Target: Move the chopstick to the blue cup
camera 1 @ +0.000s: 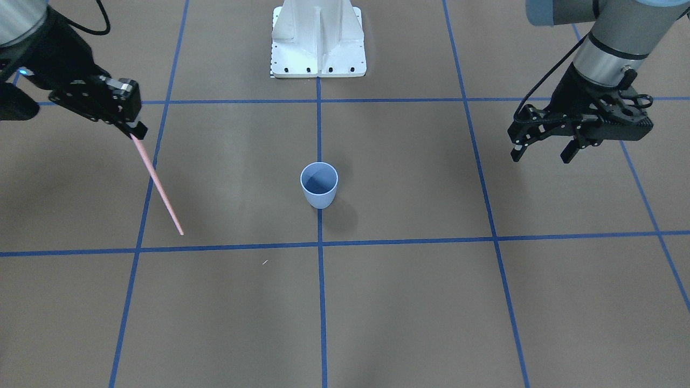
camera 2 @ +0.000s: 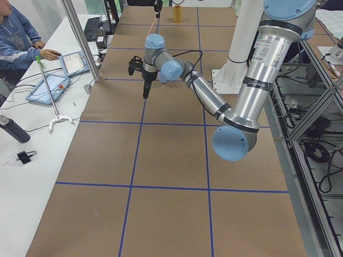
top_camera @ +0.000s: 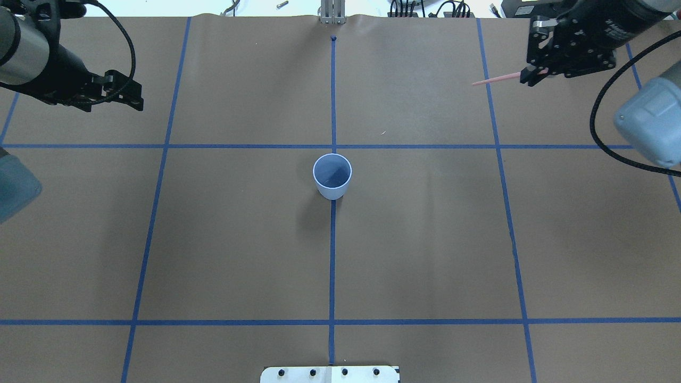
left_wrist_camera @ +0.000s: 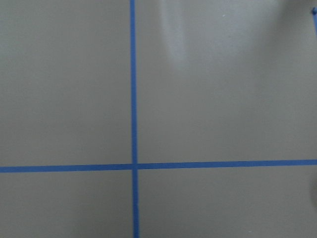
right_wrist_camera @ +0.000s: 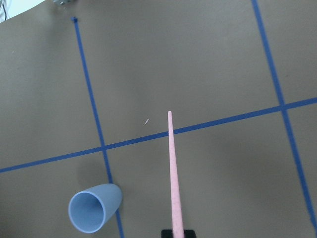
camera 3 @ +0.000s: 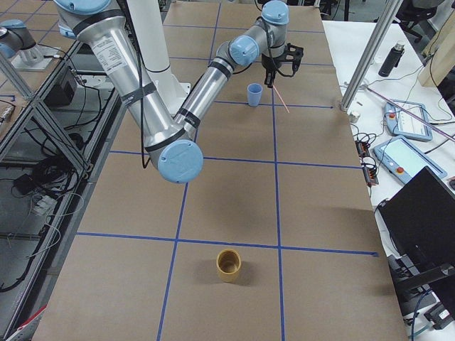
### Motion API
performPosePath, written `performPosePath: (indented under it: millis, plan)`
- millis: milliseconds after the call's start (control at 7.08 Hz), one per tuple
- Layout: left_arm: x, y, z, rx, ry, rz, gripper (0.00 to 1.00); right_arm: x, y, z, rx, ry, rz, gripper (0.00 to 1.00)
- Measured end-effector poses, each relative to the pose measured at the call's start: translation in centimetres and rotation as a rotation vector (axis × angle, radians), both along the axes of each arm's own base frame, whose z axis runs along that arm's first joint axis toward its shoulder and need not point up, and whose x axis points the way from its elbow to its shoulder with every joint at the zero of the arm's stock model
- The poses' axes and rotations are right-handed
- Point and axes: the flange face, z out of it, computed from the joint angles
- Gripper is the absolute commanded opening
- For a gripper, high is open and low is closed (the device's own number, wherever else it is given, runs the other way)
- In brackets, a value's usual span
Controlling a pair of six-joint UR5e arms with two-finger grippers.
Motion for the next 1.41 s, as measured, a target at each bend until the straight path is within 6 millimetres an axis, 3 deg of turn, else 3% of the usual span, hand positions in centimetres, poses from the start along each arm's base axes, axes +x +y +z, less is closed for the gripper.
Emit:
performPosePath:
  millis: [424, 565, 847, 1412]
  plan:
    - [-0.6, -0.5, 2.5, -0.018, -0.031, 0.014, 0.98, -8.2, 2.0, -7.4, -0.069, -0.086, -0.041, 0.00]
    - [-0.5, -0.5, 2.8, -0.027, -0.029, 0.020, 0.98, -10.5, 2.7, -8.4, -0.093, -0.104, -0.061, 0.00]
    - [-0.5, -0.4, 3.4, -0.043, -0.028, 0.022, 0.98, -13.6, 3.0, -9.0, -0.128, -0.123, -0.114, 0.00]
    - [-0.5, -0.4, 3.5, -0.040, -0.019, 0.019, 0.98, -16.4, 1.7, -6.8, -0.244, -0.116, -0.204, 0.00]
